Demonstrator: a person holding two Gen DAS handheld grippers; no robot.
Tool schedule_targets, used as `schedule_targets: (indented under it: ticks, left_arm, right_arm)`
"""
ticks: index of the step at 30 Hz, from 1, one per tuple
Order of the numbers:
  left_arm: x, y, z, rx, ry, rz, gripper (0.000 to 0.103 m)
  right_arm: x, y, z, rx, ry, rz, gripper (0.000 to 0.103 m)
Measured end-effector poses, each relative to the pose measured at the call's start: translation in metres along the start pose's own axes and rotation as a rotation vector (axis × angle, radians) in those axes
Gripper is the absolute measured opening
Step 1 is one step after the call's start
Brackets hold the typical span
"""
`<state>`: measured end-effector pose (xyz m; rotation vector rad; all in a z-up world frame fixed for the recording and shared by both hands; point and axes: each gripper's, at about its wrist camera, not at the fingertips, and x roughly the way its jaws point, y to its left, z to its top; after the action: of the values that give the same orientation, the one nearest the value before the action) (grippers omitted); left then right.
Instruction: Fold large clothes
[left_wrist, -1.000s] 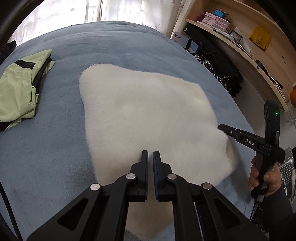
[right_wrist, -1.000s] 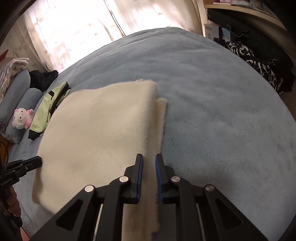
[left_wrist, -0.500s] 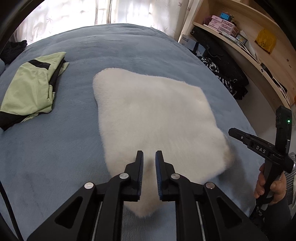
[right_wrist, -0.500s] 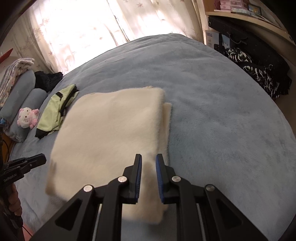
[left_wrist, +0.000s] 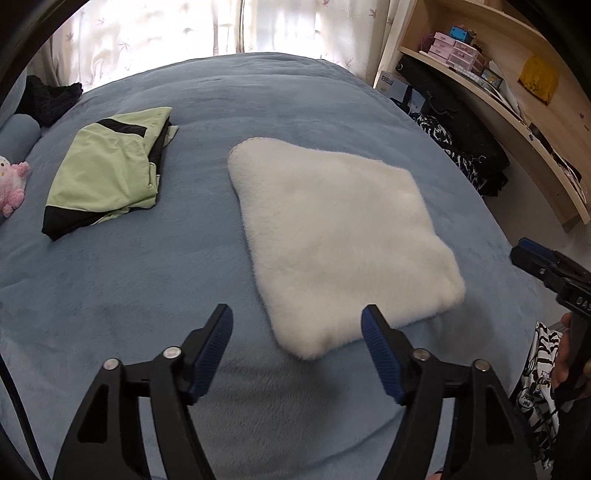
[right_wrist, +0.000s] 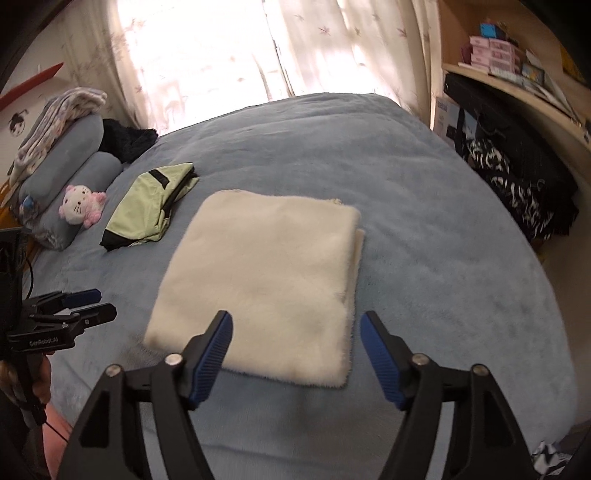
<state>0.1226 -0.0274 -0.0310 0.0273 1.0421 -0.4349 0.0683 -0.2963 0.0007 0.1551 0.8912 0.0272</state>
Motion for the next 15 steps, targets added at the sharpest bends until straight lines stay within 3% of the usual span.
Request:
schedule_targets:
  ticks: [4, 6, 8, 15]
  left_arm:
    - [-0.004, 0.007, 0.000, -0.010, 0.015, -0.022, 0.076]
    - [-0.002, 0.011, 0.002, -0.031, 0.038, -0.056, 0.084]
    - [0.002, 0.014, 0.004, -0.050, 0.071, -0.107, 0.098]
    - [0.032, 0.018, 0.013, -0.062, 0.129, -0.173, 0.098]
  right_arm:
    - [-0.012, 0.001, 0.007, -0.015, 0.018, 0.031, 0.078]
    - [-0.014, -0.001, 0.010, -0.019, 0.044, 0.064, 0.078]
    - [-0.015, -0.004, 0.013, -0.009, 0.069, 0.094, 0.078]
    - [0.015, -0.044, 0.018, 0.140, 0.158, 0.179, 0.078]
